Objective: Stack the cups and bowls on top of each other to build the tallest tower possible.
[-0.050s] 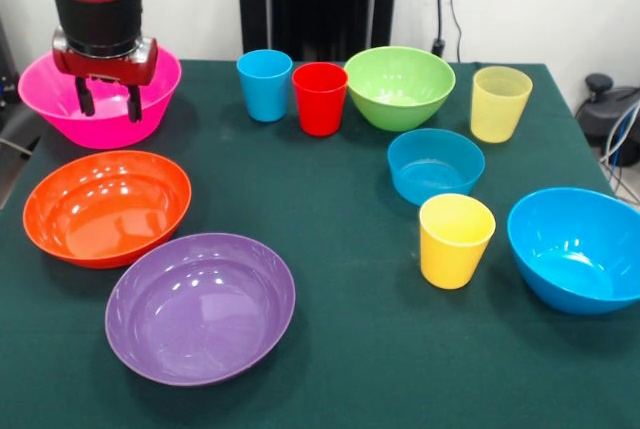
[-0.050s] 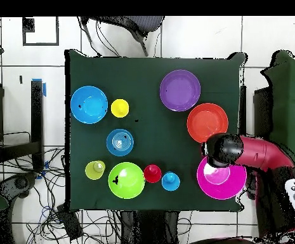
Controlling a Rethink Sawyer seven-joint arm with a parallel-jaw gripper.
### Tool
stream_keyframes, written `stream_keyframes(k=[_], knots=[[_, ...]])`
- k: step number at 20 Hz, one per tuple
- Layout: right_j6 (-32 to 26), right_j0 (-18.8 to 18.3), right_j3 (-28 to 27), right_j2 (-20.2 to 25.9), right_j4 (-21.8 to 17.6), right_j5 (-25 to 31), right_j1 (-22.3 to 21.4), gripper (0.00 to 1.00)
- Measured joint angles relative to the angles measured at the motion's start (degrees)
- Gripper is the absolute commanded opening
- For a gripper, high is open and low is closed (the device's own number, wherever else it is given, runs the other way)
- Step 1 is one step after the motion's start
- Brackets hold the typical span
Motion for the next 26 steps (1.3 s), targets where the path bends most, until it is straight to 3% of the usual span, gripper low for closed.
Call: stream_keyframes(k=[16,26], knots=[[0.0,6.38,0.26,-0.98,0.36,0.0,-0.72,1.0],[0.0,7.15,0.23,-3.58,1.5,0.0,-0.29,1.0]])
